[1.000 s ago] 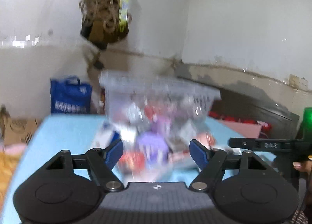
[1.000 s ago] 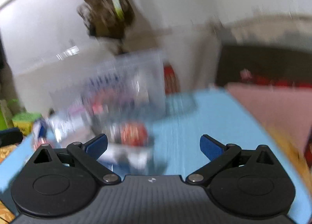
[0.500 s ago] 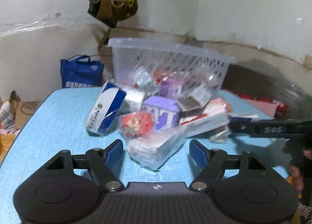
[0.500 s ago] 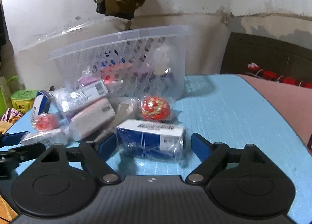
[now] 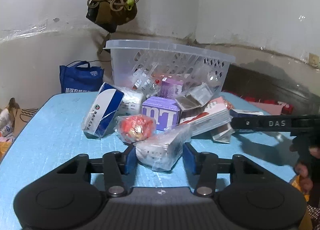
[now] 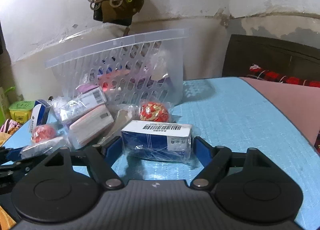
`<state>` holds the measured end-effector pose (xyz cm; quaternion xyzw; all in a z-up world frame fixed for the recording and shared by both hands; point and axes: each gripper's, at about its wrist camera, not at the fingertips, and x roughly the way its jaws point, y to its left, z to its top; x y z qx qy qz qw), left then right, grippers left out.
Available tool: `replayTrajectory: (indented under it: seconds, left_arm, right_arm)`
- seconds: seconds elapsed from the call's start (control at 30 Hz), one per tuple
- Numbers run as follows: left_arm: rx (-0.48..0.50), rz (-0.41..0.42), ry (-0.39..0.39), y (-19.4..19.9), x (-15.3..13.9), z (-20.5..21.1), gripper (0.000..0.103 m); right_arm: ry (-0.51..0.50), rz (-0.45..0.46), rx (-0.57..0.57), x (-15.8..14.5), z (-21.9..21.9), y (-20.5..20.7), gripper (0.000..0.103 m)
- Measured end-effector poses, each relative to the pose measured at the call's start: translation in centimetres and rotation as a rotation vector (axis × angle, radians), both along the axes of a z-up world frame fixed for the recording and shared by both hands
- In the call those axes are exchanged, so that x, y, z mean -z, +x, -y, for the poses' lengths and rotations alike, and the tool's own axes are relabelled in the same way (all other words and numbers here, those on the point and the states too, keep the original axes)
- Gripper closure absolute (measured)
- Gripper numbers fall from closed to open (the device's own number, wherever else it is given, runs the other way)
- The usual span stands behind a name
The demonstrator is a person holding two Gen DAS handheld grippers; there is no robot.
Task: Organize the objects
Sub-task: 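Grasp the blue-white barcode box with the right gripper while the left grasps a bagged white box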
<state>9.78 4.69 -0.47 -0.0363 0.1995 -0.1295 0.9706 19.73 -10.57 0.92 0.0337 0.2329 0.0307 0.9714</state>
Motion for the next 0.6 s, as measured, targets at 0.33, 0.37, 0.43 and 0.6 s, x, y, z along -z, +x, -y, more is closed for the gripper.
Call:
replayTrajectory:
  seconds: [0.33, 0.37, 0.43, 0.6]
  left_arm:
    - [-0.037, 0.057, -0.027, -1.9, -0.4, -0.2, 0.051]
    - [-0.044, 0.061, -0.020, -2.0, -0.5, -0.3, 0.051]
    - [-0.051, 0.070, -0.022, -2.3, -0.5, -0.5, 0.051]
    - [-0.073, 0.086, -0.064, -2.8, -0.8, -1.5, 0.051]
  right_arm:
    - [0.010, 0.064, 0.040, -0.1, 0.0, -0.8, 0.024]
    - [0.028, 0.064, 0.038, -0.2, 0.2, -1.0, 0.024]
    - [0.036, 0.077, 0.034, -0.4, 0.4, -1.5, 0.024]
    - [0.024, 0.126, 0.058, -1.3, 0.9, -2.5, 0.024]
